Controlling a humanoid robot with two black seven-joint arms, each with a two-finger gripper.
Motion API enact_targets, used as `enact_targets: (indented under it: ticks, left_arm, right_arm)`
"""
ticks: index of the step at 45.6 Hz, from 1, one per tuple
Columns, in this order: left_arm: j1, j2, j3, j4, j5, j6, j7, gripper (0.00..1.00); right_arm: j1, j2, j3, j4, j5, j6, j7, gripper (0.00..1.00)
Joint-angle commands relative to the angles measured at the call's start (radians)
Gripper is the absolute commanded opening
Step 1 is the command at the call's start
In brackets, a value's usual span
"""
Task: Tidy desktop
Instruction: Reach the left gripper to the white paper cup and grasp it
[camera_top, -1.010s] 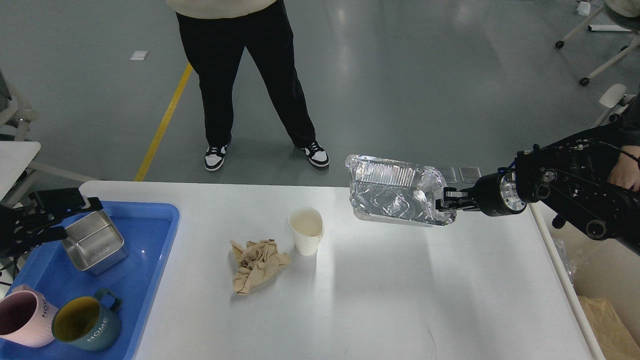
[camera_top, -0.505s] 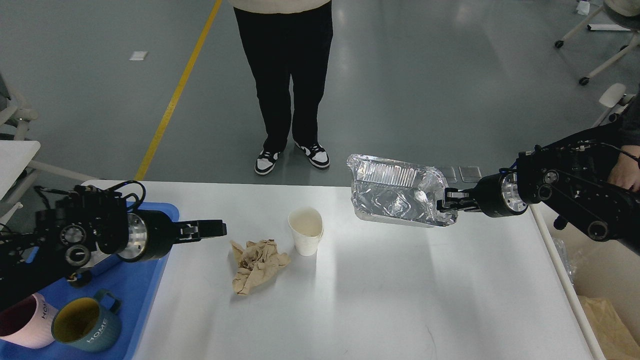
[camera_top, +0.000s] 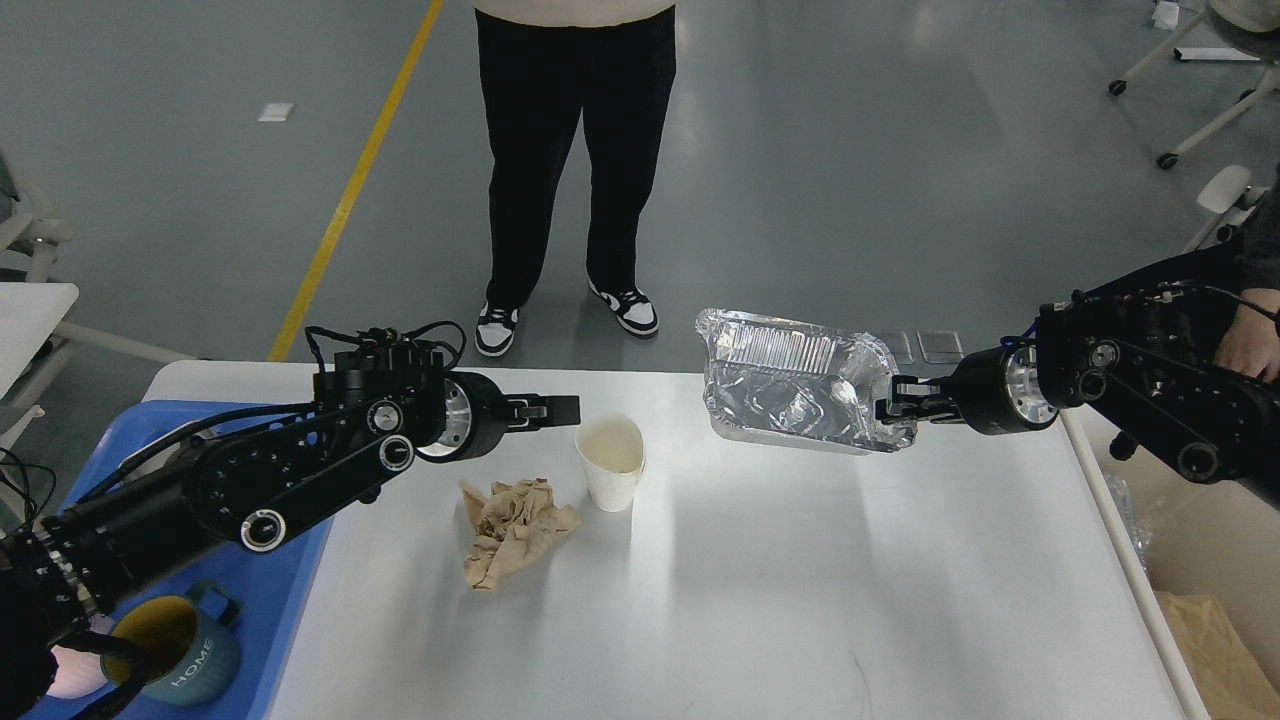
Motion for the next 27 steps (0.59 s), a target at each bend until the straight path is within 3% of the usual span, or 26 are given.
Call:
enact_targets:
  ticks: [1, 14, 27]
  left_arm:
    - [-0.006, -0.08, 0.011, 0.095, 0.033, 0.003, -0.009, 0.9]
    - [-0.006, -0.192, 0.014, 0.238, 0.076, 0.026, -0.035, 0.82]
    - [0.0, -0.245, 0.014, 0.294, 0.116, 0.044, -0.041, 0.63]
  right_arm:
    - [-0.001, 0.0, 0.0, 0.0, 0.0, 0.0, 0.006, 0.0]
    - [-0.007, 0.0, 0.001, 0.0, -0.001, -0.001, 0.006, 0.0]
    - [-0.015, 0.0, 0.001, 0.0, -0.001, -0.005, 0.007, 0.0]
